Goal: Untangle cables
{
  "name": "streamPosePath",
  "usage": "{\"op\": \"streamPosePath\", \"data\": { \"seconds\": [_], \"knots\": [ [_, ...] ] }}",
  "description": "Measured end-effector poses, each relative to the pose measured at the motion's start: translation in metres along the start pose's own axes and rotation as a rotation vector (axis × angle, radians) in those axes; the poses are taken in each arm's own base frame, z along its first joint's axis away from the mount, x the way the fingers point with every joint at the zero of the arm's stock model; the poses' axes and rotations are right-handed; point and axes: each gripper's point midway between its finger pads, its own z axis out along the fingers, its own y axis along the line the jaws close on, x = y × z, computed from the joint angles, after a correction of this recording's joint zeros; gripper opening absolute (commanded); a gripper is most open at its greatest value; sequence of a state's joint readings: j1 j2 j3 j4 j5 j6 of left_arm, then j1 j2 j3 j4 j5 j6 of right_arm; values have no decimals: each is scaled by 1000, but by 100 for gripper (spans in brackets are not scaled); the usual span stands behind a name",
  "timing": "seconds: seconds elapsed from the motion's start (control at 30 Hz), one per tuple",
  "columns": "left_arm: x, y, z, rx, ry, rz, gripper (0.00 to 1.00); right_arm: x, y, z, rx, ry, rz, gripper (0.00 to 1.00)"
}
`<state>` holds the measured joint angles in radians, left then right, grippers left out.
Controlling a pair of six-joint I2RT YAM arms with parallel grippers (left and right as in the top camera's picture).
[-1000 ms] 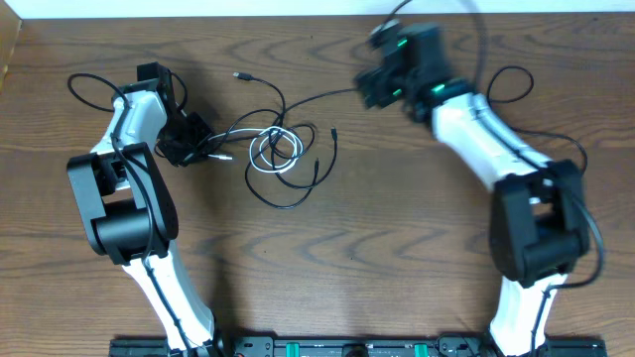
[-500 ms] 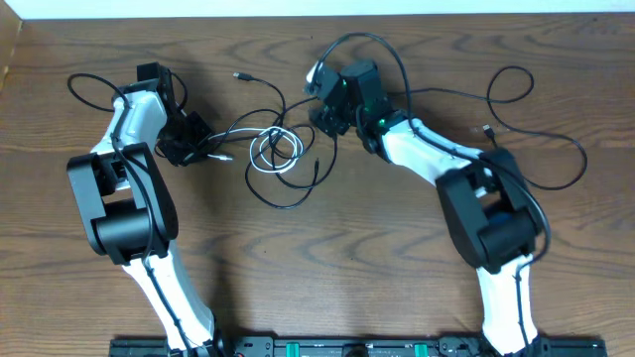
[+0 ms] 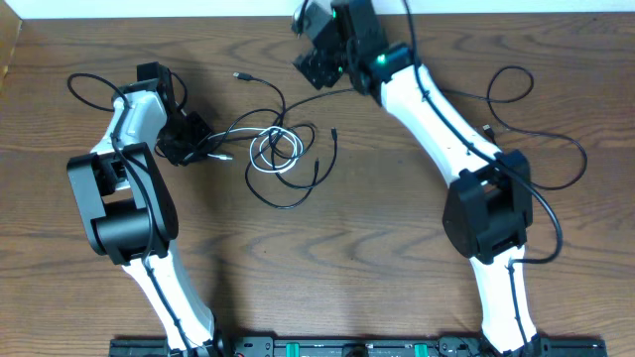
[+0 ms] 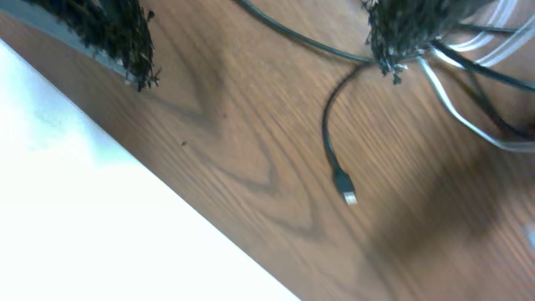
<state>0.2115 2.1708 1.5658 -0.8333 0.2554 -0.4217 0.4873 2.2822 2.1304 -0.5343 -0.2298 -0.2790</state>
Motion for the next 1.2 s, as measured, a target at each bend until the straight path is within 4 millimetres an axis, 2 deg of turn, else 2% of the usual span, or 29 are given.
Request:
{"op": "streamPosePath", "data": {
  "seconds": [0.03, 0.13, 0.2, 0.27, 0.3, 0.33, 0.37, 0.4, 0.43, 0.5, 0.53, 0.63, 0.83, 0.87, 1.07, 1.2],
  "knots": [
    [0, 0, 0, 0, 0, 0, 13, -1, 0, -3, -7, 5, 19, 99],
    [0, 0, 0, 1, -1, 0, 13, 11, 3, -3, -33, 48, 75, 99],
    [0, 0, 0, 1, -1, 0, 12, 17, 1, 5, -39, 53, 94, 99],
    [0, 0, 0, 1, -2, 0, 13, 24, 2, 13, -50, 64, 109, 96],
    [0, 0, 0, 1, -2, 0, 13, 31, 4, 15, -59, 86, 122, 89],
    [0, 0, 0, 1, -1, 0, 13, 35, 6, 18, -67, 97, 132, 80],
    [0, 0, 0, 1, -1, 0, 13, 37, 6, 21, -70, 97, 137, 54],
    [0, 0, 0, 1, -2, 0, 13, 36, 5, 23, -65, 90, 151, 15],
    [0, 0, 0, 1, -2, 0, 12, 37, 3, 27, -53, 89, 171, 1],
    [-1, 0, 0, 1, -2, 0, 12, 42, -2, 32, -27, 94, 227, 2],
    [-1, 0, 0, 1, -2, 0, 13, 45, -3, 36, -18, 100, 252, 10],
    [-1, 0, 0, 1, -2, 0, 12, 68, -7, 52, -6, 143, 320, 12],
    [1, -2, 1, -6, -4, 9, 13, 139, -3, 101, -10, 266, 390, 13],
    [1, -2, 1, -10, -7, 12, 13, 139, -3, 106, -18, 250, 391, 13],
    [2, -9, 2, -28, -24, 38, 13, 147, -2, 101, -14, 297, 413, 13],
    [2, -12, 3, -31, -32, 48, 13, 162, -3, 85, -8, 388, 484, 12]
  ]
}}
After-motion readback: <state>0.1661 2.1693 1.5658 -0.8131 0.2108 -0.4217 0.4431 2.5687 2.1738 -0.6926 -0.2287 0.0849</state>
